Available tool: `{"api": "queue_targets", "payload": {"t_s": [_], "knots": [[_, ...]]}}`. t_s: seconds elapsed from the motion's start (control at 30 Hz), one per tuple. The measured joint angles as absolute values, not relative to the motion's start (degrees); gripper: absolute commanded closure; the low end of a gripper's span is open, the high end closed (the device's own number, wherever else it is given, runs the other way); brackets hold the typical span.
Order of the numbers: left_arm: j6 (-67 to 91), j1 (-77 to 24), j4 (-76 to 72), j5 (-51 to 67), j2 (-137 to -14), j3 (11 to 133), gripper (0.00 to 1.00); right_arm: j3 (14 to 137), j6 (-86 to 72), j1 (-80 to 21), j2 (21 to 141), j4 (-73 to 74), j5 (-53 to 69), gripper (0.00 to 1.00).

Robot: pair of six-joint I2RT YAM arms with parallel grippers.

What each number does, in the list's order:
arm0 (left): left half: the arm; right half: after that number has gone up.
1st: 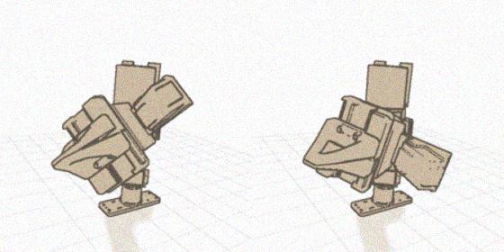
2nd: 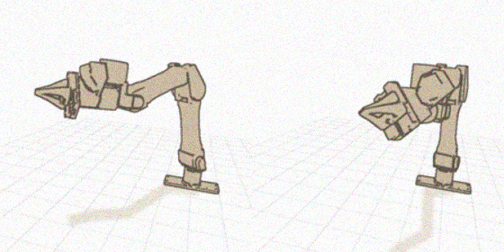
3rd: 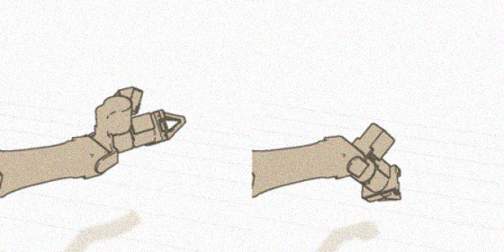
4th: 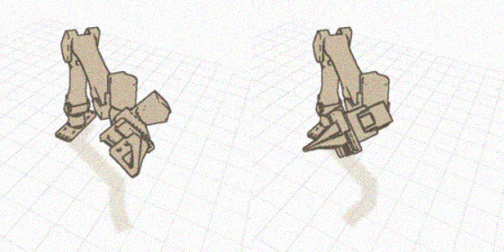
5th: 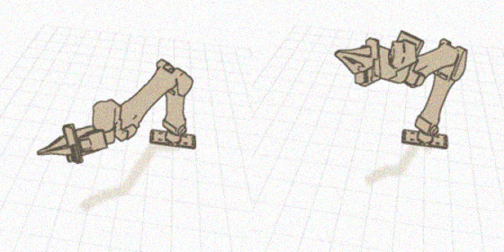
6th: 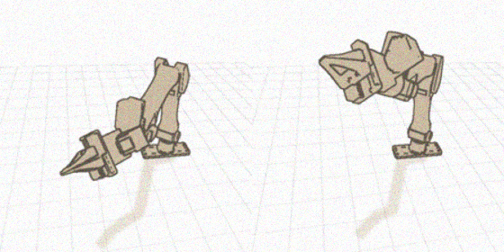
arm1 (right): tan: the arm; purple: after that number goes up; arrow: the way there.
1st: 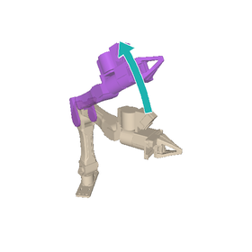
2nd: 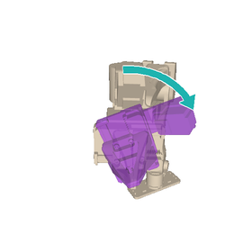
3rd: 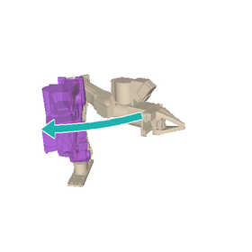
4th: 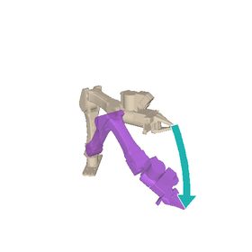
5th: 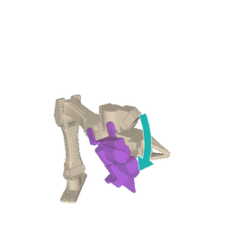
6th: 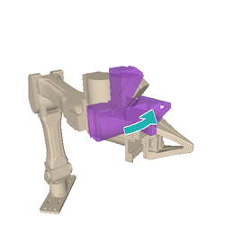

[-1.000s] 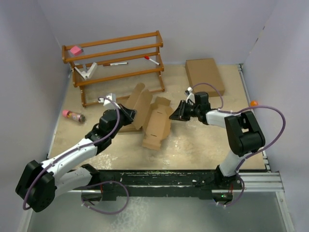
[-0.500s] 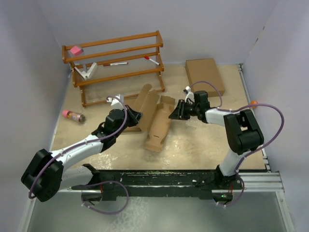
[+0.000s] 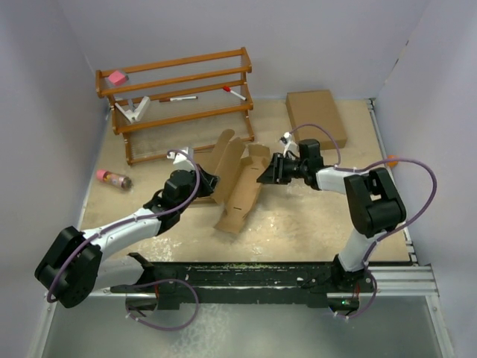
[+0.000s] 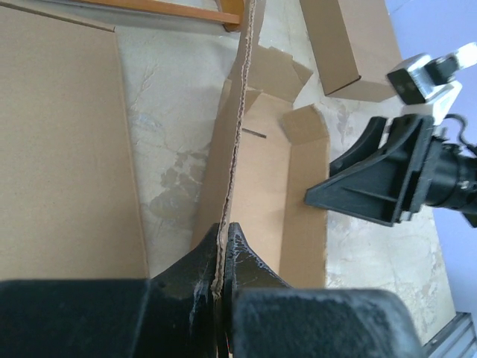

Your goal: Fold the paper box

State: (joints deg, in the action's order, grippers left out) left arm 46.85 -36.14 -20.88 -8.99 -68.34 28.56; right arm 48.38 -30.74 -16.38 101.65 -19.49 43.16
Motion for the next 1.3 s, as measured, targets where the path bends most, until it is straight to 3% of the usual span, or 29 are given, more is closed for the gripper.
{"api": "queue_targets", "payload": {"t_s": [0.2,0.33,0.4,0.57,0.7,0.8,1.0,1.07,1.13,1.3], "knots": [[43.9,-36.1,-20.8,-8.7,-68.4,28.6,0.96,49.5,-28.0,-17.4,98.6,-18.0,42.5,0.53],[42.2,-36.1,-21.5,-7.5,-68.9,28.6,0.96,51.9,-25.6,-20.2,100.2,-14.3,38.3,0.65],[41.2,-36.1,-22.2,-6.6,-69.2,28.8,0.96,54.0,-24.1,-22.0,101.8,-11.4,34.2,0.66],[39.1,-36.1,-21.4,-4.3,-69.8,30.4,0.96,57.9,-20.3,-25.2,104.3,-4.5,26.0,0.5],[37.2,-36.1,-19.5,-3.4,-69.8,32.5,0.96,58.6,-17.2,-25.3,103.0,-0.8,26.1,0.24],[34.7,-36.1,-17.3,-2.9,-69.8,34.5,0.96,58.7,-13.0,-23.5,100.3,2.7,29.3,0.12],[25.1,-36.2,-12.7,-1.0,-71.0,41.3,0.96,61.7,4.1,-11.8,92.7,10.8,38.7,0.1],[20.7,-36.1,-11.1,-0.1,-71.8,44.1,0.96,63.2,10.5,-6.9,90.4,14.6,42.4,0.01],[17.2,-36.2,-10.1,0.7,-72.9,46.5,0.96,63.8,15.2,-3.3,88.5,17.5,44.8,0.0],[9.5,-36.1,-7.4,3.4,-75.4,51.3,0.96,58.8,22.0,-2.1,81.6,13.5,46.6,0.0]]}}
